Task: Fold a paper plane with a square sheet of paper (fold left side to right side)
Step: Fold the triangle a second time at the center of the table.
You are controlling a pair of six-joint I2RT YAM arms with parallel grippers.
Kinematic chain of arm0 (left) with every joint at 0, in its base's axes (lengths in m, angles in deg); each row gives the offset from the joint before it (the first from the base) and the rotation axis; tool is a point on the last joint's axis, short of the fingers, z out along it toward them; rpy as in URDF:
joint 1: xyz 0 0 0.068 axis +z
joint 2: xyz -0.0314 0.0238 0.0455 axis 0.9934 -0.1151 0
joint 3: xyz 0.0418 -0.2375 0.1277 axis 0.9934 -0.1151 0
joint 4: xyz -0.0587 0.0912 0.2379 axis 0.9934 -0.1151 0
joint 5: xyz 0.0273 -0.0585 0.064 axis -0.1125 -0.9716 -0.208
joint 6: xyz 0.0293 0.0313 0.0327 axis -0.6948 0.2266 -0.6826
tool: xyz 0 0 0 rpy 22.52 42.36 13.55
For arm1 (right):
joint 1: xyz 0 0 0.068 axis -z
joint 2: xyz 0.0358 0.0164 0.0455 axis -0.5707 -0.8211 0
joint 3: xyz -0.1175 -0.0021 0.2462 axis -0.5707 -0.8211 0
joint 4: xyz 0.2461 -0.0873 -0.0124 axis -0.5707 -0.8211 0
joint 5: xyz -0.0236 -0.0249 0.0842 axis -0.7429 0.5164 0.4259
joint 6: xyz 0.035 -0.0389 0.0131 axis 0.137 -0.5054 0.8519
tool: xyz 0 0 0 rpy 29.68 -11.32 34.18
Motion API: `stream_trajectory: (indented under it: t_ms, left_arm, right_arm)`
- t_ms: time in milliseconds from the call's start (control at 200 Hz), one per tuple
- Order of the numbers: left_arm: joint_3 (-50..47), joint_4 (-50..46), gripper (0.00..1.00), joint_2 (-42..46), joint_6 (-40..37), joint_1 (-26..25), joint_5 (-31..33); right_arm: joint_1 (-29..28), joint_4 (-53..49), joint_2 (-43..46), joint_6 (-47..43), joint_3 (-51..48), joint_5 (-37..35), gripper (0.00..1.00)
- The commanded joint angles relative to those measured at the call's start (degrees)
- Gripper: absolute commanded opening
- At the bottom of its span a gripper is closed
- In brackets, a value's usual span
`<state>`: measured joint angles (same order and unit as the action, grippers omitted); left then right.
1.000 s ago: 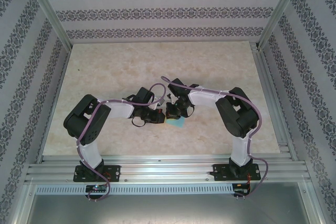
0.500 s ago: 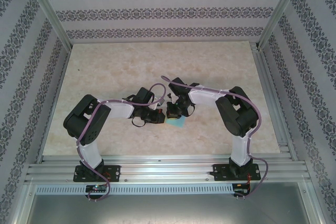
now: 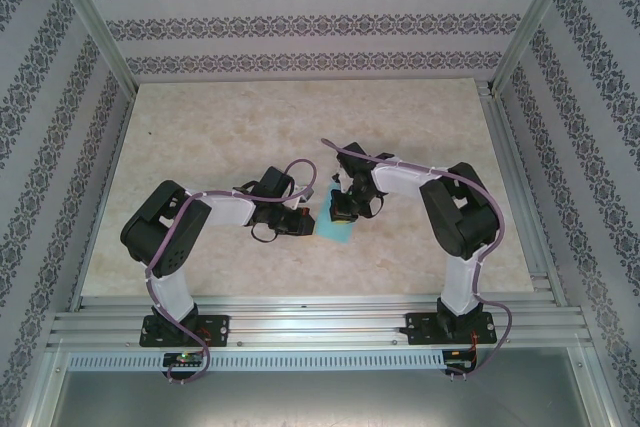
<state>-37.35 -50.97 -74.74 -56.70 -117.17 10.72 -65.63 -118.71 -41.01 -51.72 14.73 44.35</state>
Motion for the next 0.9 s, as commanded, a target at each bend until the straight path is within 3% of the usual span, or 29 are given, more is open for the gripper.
stream_trajectory:
  t_ms: [0, 894]
  left_arm:
    - [-3.61, -8.98, 0.0, -2.92, -1.88, 0.29, 10.48]
    - [-4.28, -7.95, 0.0, -0.98, -1.95, 0.28, 9.18]
  right_arm:
    - [2.76, -4.68, 0.75, -2.45, -1.8, -7.92, 0.05]
    - [11.96, -9.55, 4.37, -7.13, -2.81, -11.09, 0.06]
